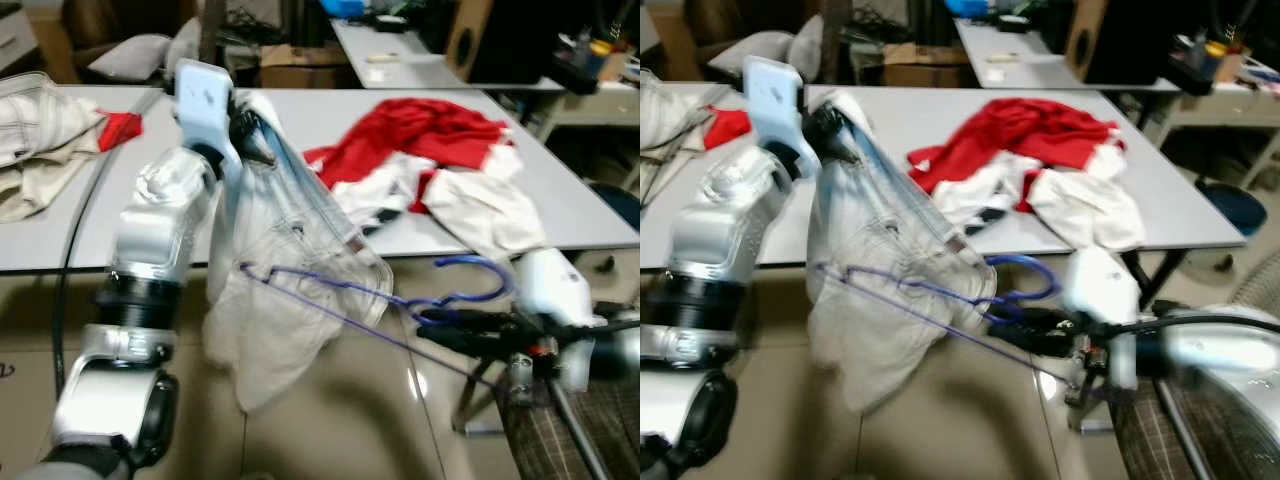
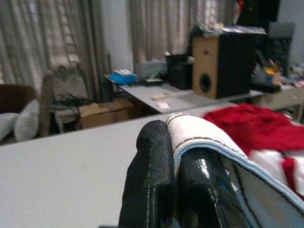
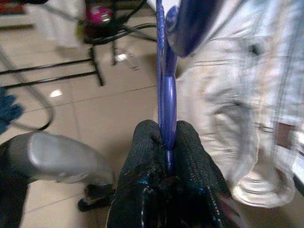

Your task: Hang hanger

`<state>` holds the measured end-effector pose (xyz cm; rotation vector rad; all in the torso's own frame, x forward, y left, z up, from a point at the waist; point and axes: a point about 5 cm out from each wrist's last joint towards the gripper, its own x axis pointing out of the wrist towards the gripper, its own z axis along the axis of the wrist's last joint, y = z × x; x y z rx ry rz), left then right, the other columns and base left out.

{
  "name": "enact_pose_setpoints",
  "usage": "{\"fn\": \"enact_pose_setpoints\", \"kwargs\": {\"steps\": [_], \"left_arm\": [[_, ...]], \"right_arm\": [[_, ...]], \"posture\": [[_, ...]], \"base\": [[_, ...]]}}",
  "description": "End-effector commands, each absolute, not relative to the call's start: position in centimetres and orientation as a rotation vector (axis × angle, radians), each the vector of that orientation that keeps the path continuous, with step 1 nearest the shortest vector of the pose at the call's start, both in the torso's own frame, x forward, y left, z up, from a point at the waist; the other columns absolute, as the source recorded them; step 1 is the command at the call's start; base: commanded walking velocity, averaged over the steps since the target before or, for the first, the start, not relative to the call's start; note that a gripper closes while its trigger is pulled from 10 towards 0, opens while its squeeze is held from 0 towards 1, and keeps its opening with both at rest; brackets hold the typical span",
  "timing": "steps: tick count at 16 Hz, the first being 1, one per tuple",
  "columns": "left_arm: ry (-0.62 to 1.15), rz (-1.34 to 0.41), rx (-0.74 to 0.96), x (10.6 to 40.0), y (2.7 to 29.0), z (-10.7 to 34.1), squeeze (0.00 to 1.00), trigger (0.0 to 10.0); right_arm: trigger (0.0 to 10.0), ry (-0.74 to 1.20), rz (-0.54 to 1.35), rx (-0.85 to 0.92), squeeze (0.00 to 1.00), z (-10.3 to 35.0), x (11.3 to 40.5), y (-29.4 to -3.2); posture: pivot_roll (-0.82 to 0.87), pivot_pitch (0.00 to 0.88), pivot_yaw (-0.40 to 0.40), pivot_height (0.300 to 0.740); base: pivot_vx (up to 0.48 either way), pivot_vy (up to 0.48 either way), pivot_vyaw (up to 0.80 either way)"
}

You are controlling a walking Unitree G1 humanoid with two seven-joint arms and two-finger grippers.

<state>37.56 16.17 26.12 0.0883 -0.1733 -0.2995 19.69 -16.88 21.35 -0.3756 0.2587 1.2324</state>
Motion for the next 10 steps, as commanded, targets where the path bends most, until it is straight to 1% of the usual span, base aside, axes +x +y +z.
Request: {"fn": "enact_pose_setpoints", "kwargs": {"steps": [1, 3, 4, 5, 6, 9, 10], "left_arm": [[-0.300, -0.354, 0.076, 37.4, 15.1, 29.6, 0.00, 10.0], [-0.378, -0.421, 0.079, 36.9, 14.8, 32.5, 0.00, 10.0], [-0.429, -0.449, 0.066, 36.5, 14.7, 34.4, 0.00, 10.0], [-0.459, -0.462, 0.058, 36.3, 14.7, 35.4, 0.00, 10.0], [-0.526, -0.497, 0.033, 35.4, 14.6, 37.8, 0.00, 10.0], [-0.583, -0.517, 0.023, 34.6, 14.9, 39.7, 0.00, 10.0], [-0.605, -0.523, 0.030, 34.2, 15.3, 40.5, 0.00, 10.0]], "right_arm": [[10.0, 0.273, 1.191, -0.425, 0.00, 20.9, 20.6, -17.0], [10.0, 0.260, 1.084, -0.519, 0.00, 20.2, 23.5, -16.5], [10.0, 0.230, 1.046, -0.531, 0.00, 20.4, 25.3, -15.8], [10.0, 0.216, 1.032, -0.528, 0.00, 20.5, 26.1, -15.4], [10.0, 0.199, 1.008, -0.545, 0.00, 20.9, 27.9, -14.5], [10.0, 0.189, 0.961, -0.614, 0.00, 21.6, 30.2, -14.4], [10.0, 0.166, 0.898, -0.667, 0.00, 22.6, 32.2, -14.7]], "posture": [[0.02, 0.000, -0.008, 0.740], [0.02, 0.000, -0.015, 0.740], [0.03, 0.000, -0.029, 0.740], [0.03, 0.000, -0.033, 0.740], [0.04, 0.000, -0.050, 0.740], [0.06, 0.000, -0.067, 0.740], [0.06, 0.000, -0.067, 0.740]], "base": [[0.371, 0.000, 0.00], [0.369, 0.000, 0.00], [0.371, 0.000, 0.00], [0.368, 0.000, 0.00], [0.371, 0.000, 0.00], [0.374, 0.000, 0.00], [0.379, 0.000, 0.00]]}}
